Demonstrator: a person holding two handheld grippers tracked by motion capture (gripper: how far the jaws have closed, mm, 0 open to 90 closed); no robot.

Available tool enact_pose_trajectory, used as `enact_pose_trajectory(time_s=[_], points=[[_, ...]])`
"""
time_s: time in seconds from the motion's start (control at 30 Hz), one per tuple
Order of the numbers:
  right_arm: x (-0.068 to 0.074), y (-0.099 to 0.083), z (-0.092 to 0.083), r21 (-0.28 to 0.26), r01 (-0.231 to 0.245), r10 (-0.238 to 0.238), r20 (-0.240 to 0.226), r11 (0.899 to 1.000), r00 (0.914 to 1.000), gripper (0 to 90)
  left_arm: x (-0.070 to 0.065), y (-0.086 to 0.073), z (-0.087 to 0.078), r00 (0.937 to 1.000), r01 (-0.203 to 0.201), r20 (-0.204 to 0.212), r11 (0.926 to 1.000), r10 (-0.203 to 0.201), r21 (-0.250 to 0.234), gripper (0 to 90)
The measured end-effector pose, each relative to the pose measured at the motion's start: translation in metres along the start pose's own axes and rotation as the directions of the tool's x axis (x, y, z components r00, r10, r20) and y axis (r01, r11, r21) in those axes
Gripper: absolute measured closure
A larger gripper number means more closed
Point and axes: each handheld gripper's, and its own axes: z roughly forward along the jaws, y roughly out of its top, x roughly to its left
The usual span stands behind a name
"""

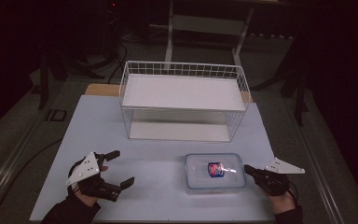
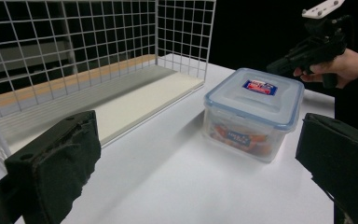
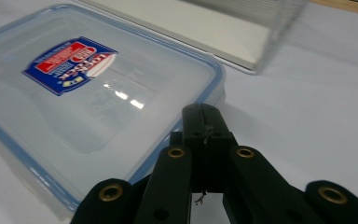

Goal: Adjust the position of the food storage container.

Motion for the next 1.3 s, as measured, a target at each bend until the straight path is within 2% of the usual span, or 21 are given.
enact_pose_trajectory(time_s=[0.17,0.33,0.43,0.57,0.67,0.9,1.03,1.3], points=[[0.008,0.007,0.005,0.006,0.027,-0.027,-0.015,1.0,0.9995,90.0,0.0,0.0,0.001,1.0,-0.001,0.005,1.0,0.001,0.004,0.0],[0.015,0.012,0.013,0.004,0.035,-0.035,-0.047,0.999,0.9983,90.0,-0.001,-0.001,0.002,1.0,0.0,0.009,1.0,0.0,0.006,0.0],[0.024,0.017,0.02,0.01,0.062,-0.061,-0.071,0.998,0.9956,90.0,-0.001,-0.001,0.002,0.9999,-0.002,0.01,1.0,0.002,0.007,0.0],[0.03,0.02,0.025,0.014,0.071,-0.069,-0.091,0.997,0.9935,90.0,-0.001,-0.001,0.002,0.9999,0.0,0.01,1.0,0.0,0.007,0.0],[0.037,0.024,0.03,0.016,0.092,-0.09,-0.114,0.996,0.9894,90.0,-0.002,-0.001,0.003,0.9999,0.002,0.012,1.0,-0.002,0.009,0.0],[0.047,0.03,0.04,0.018,0.112,-0.108,-0.145,0.994,0.9835,90.0,-0.002,-0.002,0.003,0.9999,0.002,0.017,0.9999,-0.002,0.014,0.0],[0.055,0.035,0.048,0.018,0.13,-0.125,-0.178,0.991,0.9762,90.0,-0.003,-0.002,0.004,0.9998,-0.001,0.018,0.9998,0.001,0.018,0.0],[0.065,0.042,0.059,0.013,0.159,-0.153,-0.21,0.987,0.9658,90.0,-0.005,-0.003,0.005,0.9997,-0.005,0.025,0.9997,0.005,0.025,0.0]])
